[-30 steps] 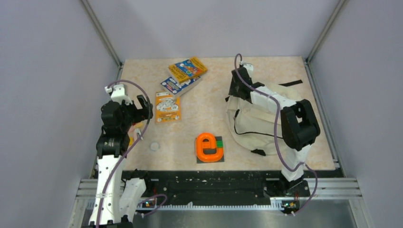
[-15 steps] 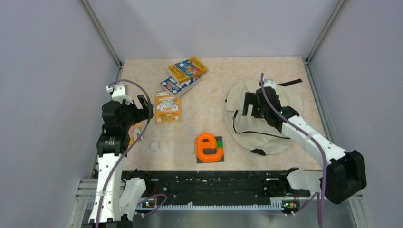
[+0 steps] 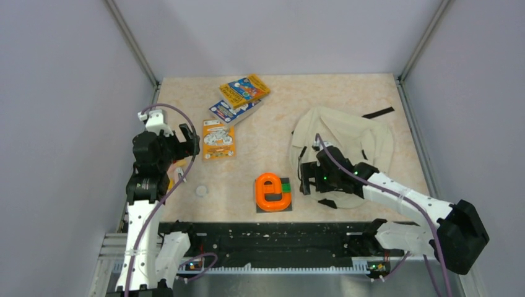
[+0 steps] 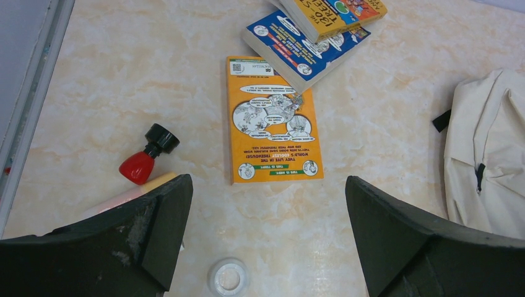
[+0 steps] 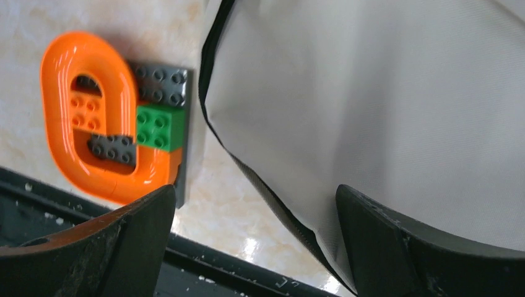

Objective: Pack the student bag
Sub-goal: Move the student bag to the center of the board.

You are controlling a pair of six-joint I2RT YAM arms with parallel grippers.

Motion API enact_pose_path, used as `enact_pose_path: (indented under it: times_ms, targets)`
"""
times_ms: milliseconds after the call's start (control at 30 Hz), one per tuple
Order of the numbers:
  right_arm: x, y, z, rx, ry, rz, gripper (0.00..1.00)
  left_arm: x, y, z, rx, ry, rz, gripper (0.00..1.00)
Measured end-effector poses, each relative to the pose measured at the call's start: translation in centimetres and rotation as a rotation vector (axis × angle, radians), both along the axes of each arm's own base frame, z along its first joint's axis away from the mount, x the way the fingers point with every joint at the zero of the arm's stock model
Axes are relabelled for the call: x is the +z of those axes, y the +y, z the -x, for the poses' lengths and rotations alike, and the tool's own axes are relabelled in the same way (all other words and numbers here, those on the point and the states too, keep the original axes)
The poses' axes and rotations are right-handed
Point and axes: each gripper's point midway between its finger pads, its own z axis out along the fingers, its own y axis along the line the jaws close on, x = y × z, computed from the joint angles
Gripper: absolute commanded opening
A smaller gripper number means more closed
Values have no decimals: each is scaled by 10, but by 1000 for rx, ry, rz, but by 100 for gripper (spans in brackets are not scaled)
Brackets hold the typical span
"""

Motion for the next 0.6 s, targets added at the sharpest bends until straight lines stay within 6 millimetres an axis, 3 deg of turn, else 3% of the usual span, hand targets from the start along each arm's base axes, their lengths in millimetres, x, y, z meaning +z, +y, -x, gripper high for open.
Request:
enact_pose_path:
  times_ms: [133,200,333,467,500,600]
  targets:
    - [-14,8,23,81,28,29,98,0,0,0,0,0,0,98]
    - [-16,9,26,94,18,50,93,0,0,0,0,0,0,98]
    - [-27,4,23,87,-1,137,63,0,0,0,0,0,0,98]
    - [-44,-8,19,60,-5,252,20,0,0,0,0,0,0,98]
    - [-47,-11,17,46,-4,270,1,0,0,0,0,1,0,98]
    - [-48,-12,10,-1,-18,292,0,0,0,0,0,2,0,98]
